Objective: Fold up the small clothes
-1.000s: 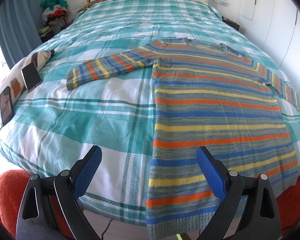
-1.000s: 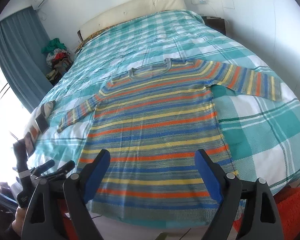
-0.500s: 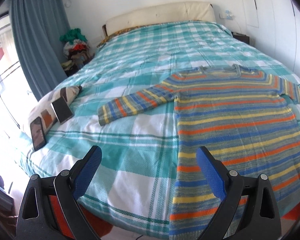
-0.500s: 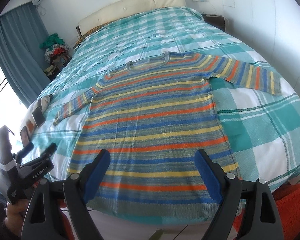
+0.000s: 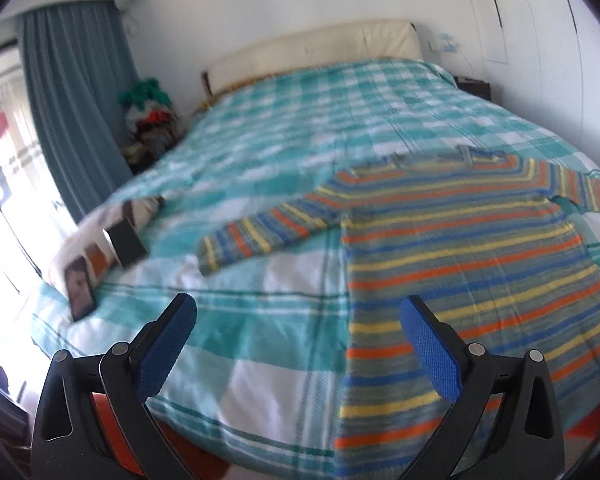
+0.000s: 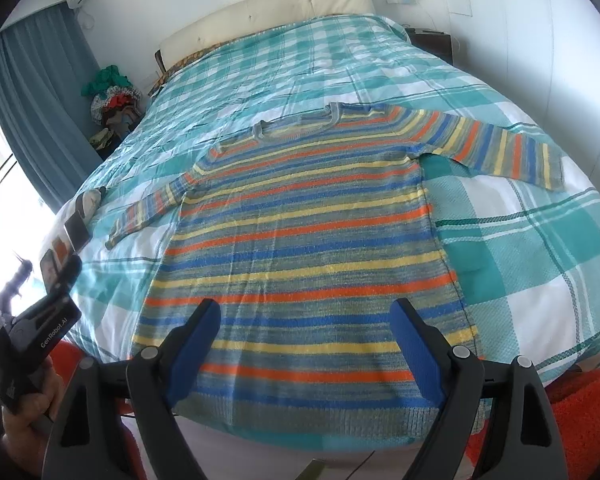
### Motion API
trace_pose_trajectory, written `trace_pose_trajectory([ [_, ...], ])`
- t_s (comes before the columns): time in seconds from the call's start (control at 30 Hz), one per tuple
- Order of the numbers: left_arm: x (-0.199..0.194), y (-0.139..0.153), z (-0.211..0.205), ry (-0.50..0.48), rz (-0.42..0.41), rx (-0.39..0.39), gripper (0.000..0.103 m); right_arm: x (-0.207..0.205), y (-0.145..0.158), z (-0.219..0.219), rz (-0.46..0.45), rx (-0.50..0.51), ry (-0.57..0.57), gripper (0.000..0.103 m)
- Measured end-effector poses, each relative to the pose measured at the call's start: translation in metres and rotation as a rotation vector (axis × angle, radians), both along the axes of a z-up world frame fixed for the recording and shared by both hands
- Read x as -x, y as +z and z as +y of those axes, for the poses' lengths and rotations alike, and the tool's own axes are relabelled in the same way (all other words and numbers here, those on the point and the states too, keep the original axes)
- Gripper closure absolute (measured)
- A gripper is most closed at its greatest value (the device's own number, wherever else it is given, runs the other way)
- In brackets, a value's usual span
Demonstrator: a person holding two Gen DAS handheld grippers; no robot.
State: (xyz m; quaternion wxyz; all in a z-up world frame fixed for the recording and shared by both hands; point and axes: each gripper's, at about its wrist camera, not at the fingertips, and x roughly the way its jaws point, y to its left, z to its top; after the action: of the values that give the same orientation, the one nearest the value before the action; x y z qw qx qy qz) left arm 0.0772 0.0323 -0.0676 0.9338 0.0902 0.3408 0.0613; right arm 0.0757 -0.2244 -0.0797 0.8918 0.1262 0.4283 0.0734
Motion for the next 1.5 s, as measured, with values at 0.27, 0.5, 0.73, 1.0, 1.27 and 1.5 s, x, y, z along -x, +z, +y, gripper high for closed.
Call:
trace_pose_trajectory([
  [0.27, -0.02, -0.011, 0.008, -0.084, 0.174, 0.057, 0.001, -0.055, 0.0, -0.118, -0.053, -0.002, -0.105, 0.017],
  [0.5, -0.011, -0.012, -0.001, -0.115, 0.197, 0.183, 0.001, -0.132, -0.005, -0.311, 0.029, -0.168, -0.446, 0.021],
  [0.73, -0.016, -0.024, -0.004, -0.09, 0.233, 0.154, 0.001, -0.177, -0.057, -0.349, 0.223, -0.324, -0.467, 0.046],
  [1.0, -0.024, -0.039, 0.011, -0.026, 0.264, 0.169, 0.001, -0.184, -0.096, -0.359, 0.276, -0.324, -0.518, 0.097],
  [1.27, -0.02, -0.046, 0.021, -0.025, 0.238, 0.186, 0.001, -0.191, 0.014, -0.294, 0.004, -0.295, -0.344, 0.099],
  [1.5, -0.02, -0.051, 0.033, -0.018, 0.226, 0.205, 0.001, -0.256, 0.098, -0.126, -0.14, -0.322, 0.074, 0.099],
])
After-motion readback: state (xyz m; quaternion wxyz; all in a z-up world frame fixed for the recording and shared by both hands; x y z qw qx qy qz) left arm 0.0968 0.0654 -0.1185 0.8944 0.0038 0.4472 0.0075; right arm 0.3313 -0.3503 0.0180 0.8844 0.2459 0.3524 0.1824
